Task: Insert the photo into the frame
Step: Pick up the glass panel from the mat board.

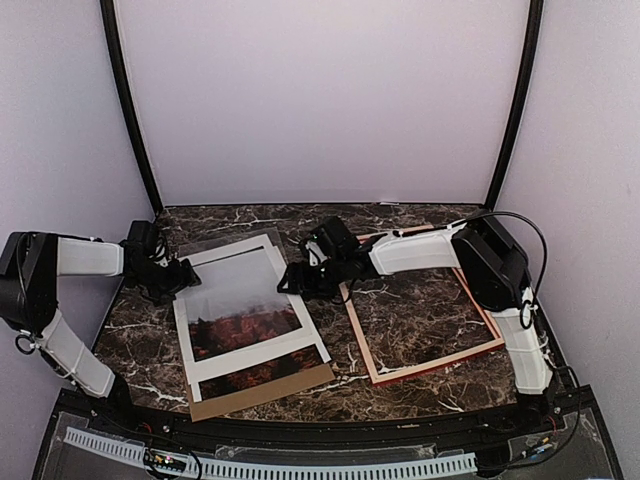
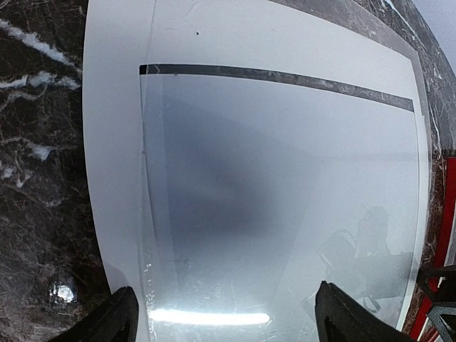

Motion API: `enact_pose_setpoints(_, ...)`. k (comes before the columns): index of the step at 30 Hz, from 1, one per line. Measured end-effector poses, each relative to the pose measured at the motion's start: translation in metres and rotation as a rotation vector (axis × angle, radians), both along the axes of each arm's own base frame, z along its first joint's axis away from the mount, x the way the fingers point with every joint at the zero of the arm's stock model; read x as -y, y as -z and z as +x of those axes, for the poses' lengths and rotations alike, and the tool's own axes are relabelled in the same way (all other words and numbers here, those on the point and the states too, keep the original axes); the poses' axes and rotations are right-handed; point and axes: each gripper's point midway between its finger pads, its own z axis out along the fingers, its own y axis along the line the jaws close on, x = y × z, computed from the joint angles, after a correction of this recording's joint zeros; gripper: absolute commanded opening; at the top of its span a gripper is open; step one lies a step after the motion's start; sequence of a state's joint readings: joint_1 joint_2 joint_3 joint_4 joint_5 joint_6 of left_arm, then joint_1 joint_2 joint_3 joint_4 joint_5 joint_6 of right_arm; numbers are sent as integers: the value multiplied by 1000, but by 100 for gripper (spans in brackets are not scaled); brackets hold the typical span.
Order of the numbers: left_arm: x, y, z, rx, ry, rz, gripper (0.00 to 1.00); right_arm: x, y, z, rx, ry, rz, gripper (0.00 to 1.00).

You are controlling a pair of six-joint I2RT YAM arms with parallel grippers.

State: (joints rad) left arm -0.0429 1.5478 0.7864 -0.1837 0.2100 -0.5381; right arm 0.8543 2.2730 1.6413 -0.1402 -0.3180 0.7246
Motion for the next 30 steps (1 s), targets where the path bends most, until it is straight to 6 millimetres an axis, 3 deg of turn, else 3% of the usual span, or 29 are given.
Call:
enact_pose_setpoints(11, 11, -1, 5, 30, 37, -53, 84, 0, 1, 2, -66, 27, 107, 72)
enact_pose_setpoints(30, 33, -5, 13, 83, 110, -134, 81, 21, -2, 21, -62, 78, 160, 72)
